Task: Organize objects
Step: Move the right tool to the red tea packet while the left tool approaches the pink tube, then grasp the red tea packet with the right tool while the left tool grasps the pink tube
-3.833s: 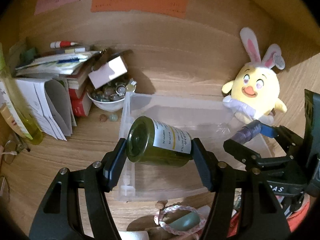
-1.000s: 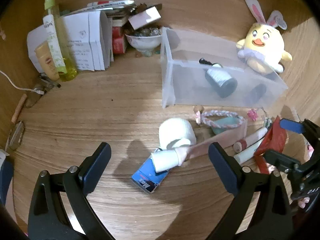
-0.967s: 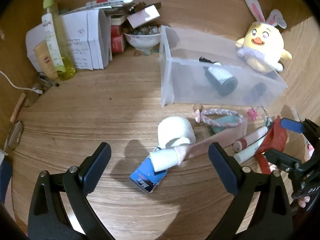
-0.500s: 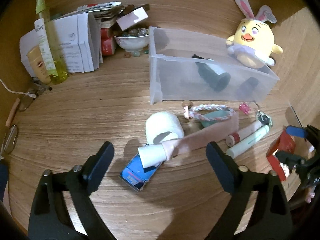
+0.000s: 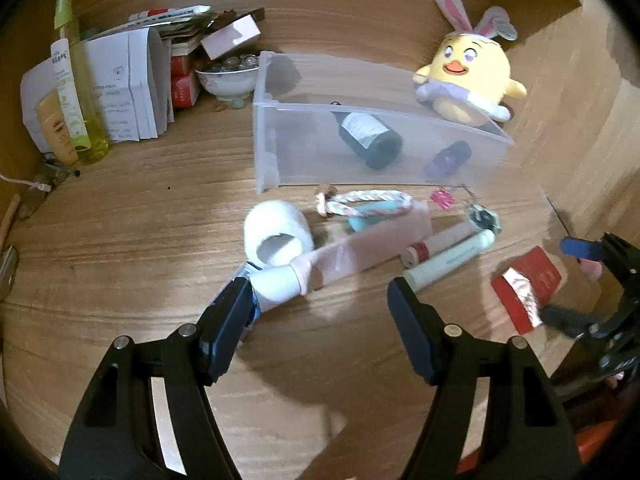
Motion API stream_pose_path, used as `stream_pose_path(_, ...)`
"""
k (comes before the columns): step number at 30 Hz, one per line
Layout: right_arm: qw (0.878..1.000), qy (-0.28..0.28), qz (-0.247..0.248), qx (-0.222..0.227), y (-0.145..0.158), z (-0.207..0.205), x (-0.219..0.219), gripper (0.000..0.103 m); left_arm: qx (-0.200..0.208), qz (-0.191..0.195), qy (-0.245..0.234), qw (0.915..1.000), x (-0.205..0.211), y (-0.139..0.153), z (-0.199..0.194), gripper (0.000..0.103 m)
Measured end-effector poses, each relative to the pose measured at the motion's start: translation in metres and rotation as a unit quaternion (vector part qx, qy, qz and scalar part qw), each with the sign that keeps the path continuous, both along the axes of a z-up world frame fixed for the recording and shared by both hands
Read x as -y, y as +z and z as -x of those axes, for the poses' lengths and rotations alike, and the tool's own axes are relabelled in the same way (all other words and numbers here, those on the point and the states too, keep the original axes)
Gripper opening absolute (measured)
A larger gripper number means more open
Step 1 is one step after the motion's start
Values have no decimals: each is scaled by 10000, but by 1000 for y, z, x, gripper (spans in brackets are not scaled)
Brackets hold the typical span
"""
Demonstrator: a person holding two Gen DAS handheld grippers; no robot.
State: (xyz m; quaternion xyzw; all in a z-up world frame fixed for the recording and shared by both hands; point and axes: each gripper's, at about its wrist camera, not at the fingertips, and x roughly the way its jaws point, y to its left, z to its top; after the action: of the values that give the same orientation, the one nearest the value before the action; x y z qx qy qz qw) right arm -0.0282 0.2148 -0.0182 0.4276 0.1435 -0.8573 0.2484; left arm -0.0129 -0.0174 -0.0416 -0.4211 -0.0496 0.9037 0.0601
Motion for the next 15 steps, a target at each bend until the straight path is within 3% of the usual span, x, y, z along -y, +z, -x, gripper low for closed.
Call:
stream_pose_path(4,9987,296,-404,-72,-10,-8,9,103,-18,8,-43,10000,-4,3,-12,70)
stream_pose_path(15,9972,680,-317,-29,-13,2,19,103,159,54,165,9997,12,-4,8,70)
